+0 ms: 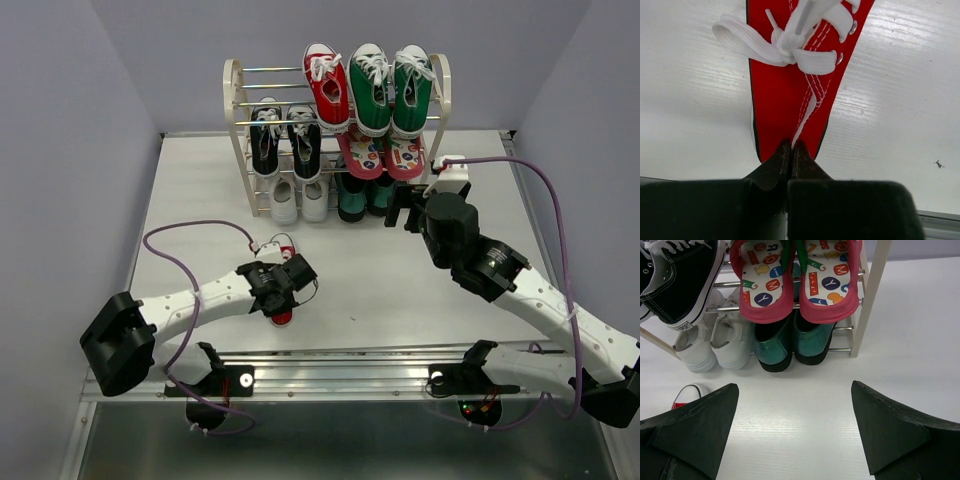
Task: Place and organize the shoes onto the shoe shelf
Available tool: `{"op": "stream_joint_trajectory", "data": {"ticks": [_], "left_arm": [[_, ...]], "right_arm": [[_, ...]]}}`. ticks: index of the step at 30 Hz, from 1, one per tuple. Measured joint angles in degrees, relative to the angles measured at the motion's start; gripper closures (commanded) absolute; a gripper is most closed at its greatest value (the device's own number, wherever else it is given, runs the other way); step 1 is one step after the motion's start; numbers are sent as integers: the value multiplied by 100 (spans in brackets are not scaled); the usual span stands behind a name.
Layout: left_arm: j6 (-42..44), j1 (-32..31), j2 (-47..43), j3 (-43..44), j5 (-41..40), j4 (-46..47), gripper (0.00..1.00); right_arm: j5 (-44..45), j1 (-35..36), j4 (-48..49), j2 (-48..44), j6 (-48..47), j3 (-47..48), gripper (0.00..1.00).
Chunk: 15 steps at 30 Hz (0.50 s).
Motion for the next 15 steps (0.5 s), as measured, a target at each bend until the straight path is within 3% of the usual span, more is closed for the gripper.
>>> {"op": "stream_joint_trajectory", "data": {"ticks": [6,15], "left_arm": [[321,-42,-101,393,-105,-249,100],[1410,-85,-1252,1425,-350,-570,100]], "right_arm": [[105,0,0,0,-2,-9,0],[374,0,-42,-7,13,-280,0]]}}
